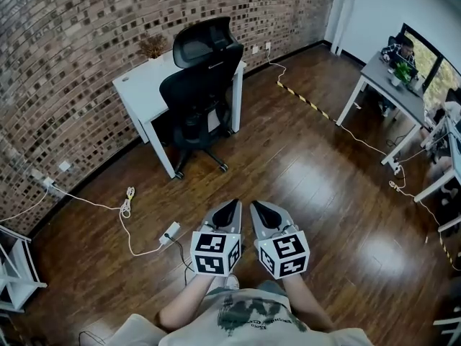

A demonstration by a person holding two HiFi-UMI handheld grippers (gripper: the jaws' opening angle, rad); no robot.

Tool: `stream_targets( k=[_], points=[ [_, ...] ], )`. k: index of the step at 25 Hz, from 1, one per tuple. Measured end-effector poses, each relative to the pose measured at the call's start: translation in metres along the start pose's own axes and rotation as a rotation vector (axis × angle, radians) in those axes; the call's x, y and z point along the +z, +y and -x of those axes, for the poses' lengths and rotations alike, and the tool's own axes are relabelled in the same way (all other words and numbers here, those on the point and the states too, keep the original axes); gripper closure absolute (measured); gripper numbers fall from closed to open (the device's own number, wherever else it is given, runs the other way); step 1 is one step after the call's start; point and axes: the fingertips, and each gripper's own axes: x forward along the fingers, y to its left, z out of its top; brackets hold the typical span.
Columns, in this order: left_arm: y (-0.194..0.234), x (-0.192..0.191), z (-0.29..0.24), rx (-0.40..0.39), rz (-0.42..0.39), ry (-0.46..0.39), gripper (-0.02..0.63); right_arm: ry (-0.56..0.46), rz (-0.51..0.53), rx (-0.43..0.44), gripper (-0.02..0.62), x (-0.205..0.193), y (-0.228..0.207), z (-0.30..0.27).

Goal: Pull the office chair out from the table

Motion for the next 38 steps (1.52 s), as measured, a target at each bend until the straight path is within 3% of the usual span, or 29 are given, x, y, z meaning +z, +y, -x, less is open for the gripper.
stream_targets(
  k=[11,28,38],
  points=[
    [0.033,0.029,-0.073,0.070,-0.013,-0.021,0.594,-0.049,0.012,0.028,0.595,0.027,-0.067,-0.064],
    [0.066,0.114,-0.252,0.271,0.016,-0.077,0.592,-0.056,0.089,0.280,0.591,0.100,-0.199,-0.198],
    [0.085,0.144,-0.305,0.366,0.007,-0.100,0.593,-0.098,0.174,0.401,0.591,0.140,-0.248,-0.245]
  ],
)
